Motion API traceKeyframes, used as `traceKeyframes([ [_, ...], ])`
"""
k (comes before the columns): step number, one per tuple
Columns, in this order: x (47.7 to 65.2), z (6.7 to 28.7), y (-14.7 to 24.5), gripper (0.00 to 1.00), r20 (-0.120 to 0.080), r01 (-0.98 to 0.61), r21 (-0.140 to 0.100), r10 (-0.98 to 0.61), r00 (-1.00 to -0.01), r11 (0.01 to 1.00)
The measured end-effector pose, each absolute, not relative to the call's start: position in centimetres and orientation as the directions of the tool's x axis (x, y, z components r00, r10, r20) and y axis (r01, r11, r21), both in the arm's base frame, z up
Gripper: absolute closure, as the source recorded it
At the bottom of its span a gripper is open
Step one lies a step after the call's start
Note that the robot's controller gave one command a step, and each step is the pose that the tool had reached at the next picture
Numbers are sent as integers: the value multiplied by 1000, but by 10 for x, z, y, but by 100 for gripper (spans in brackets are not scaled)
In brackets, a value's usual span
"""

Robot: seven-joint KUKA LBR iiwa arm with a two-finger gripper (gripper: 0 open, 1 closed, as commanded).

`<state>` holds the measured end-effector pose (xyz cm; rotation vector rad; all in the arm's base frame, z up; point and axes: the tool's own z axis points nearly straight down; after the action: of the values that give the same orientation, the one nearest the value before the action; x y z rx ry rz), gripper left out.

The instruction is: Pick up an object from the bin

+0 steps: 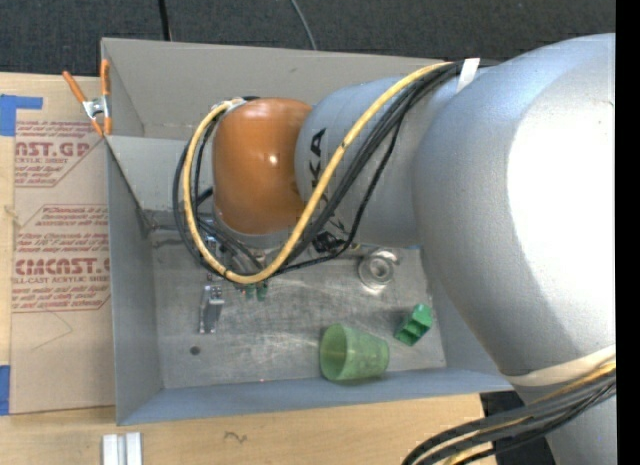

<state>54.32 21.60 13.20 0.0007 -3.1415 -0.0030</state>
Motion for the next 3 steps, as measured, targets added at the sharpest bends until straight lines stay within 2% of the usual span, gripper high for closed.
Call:
traceKeyframes([
  [1, 575, 148, 130, 0, -4, 131, -1, 131, -991, 991],
  [2, 569, 127, 16, 0, 1, 53, -1, 53, -999, 999],
  [3, 515, 93, -16, 0, -53, -240, -15, -241, -969, 971],
])
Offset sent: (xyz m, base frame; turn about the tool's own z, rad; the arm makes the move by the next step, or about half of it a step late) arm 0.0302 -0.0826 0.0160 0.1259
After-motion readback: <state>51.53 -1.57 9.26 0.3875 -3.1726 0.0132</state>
